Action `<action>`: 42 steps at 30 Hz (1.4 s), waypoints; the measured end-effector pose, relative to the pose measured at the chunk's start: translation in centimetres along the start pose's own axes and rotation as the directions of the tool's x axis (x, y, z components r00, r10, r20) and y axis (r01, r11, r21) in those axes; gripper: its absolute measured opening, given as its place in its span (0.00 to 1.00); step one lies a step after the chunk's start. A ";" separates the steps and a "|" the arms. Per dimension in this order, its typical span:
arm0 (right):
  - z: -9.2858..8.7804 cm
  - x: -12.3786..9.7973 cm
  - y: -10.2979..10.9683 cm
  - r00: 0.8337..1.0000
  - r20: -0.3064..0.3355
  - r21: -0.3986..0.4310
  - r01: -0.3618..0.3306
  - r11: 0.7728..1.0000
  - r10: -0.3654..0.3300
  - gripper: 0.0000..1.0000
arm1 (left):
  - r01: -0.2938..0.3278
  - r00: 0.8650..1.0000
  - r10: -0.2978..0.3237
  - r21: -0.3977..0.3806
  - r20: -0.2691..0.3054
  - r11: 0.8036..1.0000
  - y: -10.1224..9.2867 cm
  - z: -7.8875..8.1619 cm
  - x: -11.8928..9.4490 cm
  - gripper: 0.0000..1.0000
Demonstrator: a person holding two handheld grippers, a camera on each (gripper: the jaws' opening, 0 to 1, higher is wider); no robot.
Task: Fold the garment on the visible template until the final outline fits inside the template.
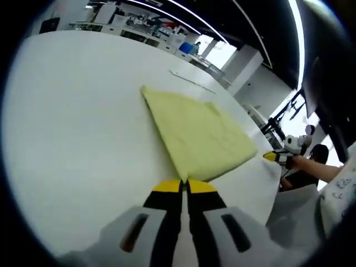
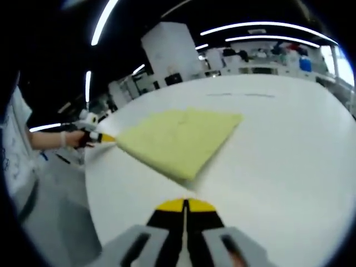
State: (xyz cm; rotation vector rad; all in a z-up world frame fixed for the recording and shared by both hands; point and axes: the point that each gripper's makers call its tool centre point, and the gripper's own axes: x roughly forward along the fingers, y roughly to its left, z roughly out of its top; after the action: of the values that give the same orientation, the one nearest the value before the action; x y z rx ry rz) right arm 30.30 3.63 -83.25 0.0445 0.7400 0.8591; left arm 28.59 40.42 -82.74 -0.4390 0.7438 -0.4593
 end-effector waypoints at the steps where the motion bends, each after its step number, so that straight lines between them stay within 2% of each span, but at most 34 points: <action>1: 0.1 -0.1 0.1 1.000 0.001 0.001 0.001 1.000 -0.001 0.00 | -0.003 1.000 0.003 0.000 0.002 1.000 0.2 0.0 0.0 0.00; 5: 0.9 -0.1 0.2 1.000 0.020 0.013 0.008 1.000 -0.008 0.00 | -0.019 1.000 0.018 0.071 0.019 0.997 0.5 0.4 -0.1 0.00; 8: 1.5 -0.3 0.4 0.999 0.031 0.043 0.010 0.999 -0.012 0.00 | -0.026 0.999 0.024 0.096 0.025 0.995 0.9 0.7 -0.4 0.02; 10: 2.2 -0.6 0.8 0.999 0.050 0.044 0.016 0.999 -0.018 0.04 | -0.057 0.998 0.052 0.148 0.039 0.987 0.7 1.1 -1.1 0.08; 12: 2.9 -0.6 1.5 0.998 0.063 0.046 0.024 0.999 -0.027 0.21 | -0.070 0.996 0.058 0.183 0.075 0.981 0.5 1.9 -1.5 0.22; 13: 3.2 -0.6 2.1 0.997 0.069 0.037 0.029 0.999 -0.031 0.31 | -0.077 0.994 0.061 0.197 0.089 0.977 0.0 2.1 -1.9 0.32; 15: 3.1 -0.8 1.4 0.996 0.074 0.008 0.052 0.999 -0.053 0.47 | -0.090 0.993 0.069 0.232 0.096 0.969 -0.7 2.2 -2.2 0.47; 19: 3.6 -0.5 1.9 0.992 0.100 -0.003 0.082 0.997 -0.081 0.88 | -0.099 0.993 0.075 0.274 0.096 0.957 -1.8 1.9 -2.5 0.89; 20: 3.7 -0.4 1.9 0.990 0.113 0.004 0.087 0.996 -0.087 0.95 | -0.099 0.993 0.076 0.284 0.092 0.954 -2.2 1.7 -2.5 0.96; 21: 3.8 -0.4 2.0 0.988 0.123 0.007 0.091 0.996 -0.091 1.00 | -0.102 0.993 0.079 0.293 0.089 0.951 -2.1 1.5 -2.6 0.98; 24: 3.7 -0.2 2.5 0.988 0.121 0.012 0.090 0.996 -0.091 0.99 | -0.101 0.993 0.080 0.303 0.082 0.948 -1.9 0.9 -3.0 0.98; 28: 4.0 -0.5 3.0 0.987 0.131 -0.005 0.097 0.995 -0.095 0.99 | -0.112 0.991 0.085 0.283 0.106 0.953 -2.4 0.8 -3.5 0.99; 36: 4.4 -1.7 3.2 0.982 0.158 0.001 0.106 0.994 -0.105 0.99 | -0.122 0.987 0.085 0.291 0.136 0.949 -1.9 2.0 -4.1 0.99; 42: 3.9 -2.1 3.4 0.982 0.155 -0.002 0.106 0.994 -0.105 0.99 | -0.116 0.987 0.076 0.303 0.140 0.946 -2.0 2.2 -4.0 0.99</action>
State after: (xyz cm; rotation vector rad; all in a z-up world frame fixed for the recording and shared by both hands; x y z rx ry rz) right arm 29.50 5.46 -78.02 0.0619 0.5873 0.7491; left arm 27.10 41.40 -78.07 -0.1340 0.5546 -0.4433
